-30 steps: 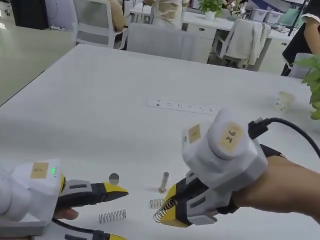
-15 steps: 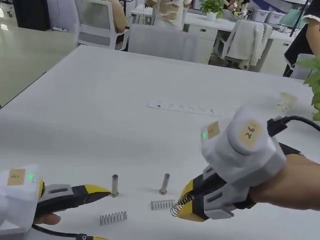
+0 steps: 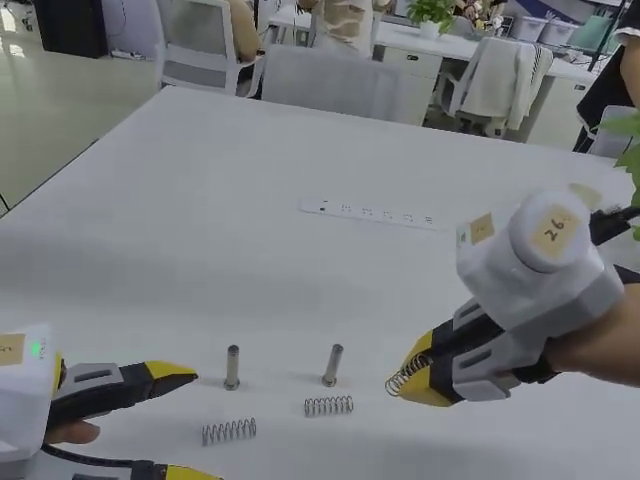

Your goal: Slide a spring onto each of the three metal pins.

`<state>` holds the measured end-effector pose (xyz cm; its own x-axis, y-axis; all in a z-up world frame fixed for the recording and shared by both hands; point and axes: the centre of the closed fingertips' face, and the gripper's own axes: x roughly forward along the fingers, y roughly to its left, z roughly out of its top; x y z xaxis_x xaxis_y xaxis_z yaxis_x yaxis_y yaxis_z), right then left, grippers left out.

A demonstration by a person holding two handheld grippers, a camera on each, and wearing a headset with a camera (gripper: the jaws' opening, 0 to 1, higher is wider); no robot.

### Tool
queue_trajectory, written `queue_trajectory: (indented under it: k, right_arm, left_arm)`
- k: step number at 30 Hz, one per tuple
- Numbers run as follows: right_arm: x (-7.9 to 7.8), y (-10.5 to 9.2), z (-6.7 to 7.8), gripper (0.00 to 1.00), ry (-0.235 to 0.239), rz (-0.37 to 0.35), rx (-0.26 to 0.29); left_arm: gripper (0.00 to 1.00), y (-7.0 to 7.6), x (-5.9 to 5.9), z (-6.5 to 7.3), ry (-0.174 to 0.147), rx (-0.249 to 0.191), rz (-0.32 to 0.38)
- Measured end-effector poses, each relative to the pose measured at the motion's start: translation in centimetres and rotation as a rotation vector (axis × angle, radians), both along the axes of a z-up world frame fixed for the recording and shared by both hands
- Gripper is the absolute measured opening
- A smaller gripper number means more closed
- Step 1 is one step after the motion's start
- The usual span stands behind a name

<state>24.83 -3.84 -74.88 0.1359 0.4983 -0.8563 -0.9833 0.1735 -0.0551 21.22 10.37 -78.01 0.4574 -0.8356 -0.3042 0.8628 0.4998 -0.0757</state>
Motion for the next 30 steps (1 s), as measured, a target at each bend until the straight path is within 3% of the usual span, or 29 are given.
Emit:
queue_trajectory:
  k: [20,30]
  right_arm:
    - [4.3,-4.6,0.4,0.09,-0.029,-0.076,-0.094]
    - [6.4,-5.7,-0.6,0.09,-0.040,-0.095,-0.150]
  left_arm:
    - [0.62,0.0,0.2,-0.3,0.007,0.005,0.012]
    - [0.62,0.2,0.2,-0.4,0.007,0.007,0.019]
